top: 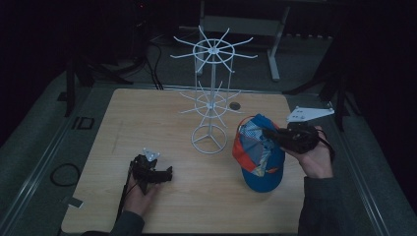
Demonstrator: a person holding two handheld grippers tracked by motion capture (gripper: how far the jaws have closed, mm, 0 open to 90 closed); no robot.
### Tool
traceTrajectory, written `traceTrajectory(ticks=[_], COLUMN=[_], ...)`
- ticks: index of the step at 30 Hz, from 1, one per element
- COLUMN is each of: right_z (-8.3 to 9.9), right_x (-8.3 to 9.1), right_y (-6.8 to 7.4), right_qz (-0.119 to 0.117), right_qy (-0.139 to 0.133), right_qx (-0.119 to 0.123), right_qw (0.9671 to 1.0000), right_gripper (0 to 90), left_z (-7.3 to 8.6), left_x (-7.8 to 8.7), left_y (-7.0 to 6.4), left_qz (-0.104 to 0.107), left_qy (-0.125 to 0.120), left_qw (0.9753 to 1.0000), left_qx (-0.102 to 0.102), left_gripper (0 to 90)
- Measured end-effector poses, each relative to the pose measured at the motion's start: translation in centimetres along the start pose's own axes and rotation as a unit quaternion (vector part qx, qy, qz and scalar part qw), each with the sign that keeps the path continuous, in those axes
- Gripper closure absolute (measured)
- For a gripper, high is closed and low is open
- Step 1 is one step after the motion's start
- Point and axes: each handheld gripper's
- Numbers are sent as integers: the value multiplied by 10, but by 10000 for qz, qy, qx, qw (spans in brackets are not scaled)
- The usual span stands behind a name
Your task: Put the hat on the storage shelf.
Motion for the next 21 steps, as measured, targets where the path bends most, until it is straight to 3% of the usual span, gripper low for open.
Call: traceTrajectory(ticks=[21], right_z=[-7], right_x=[14], right_y=[0], right_qz=[86], right_qy=[-274], right_qx=[-2], right_qw=[9996], right_gripper=[882], left_z=[0], left_x=[0], left_y=[0], left_qz=[-1], left_qy=[1], left_qw=[10000], left_qx=[-1], left_gripper=[24])
Point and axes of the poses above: each handheld gripper's, and its own axes: x roughly backward along the jaws, z roughly out of its underside, y roughly to its left, and after that the axes turned 5 degrees about y, right-handed
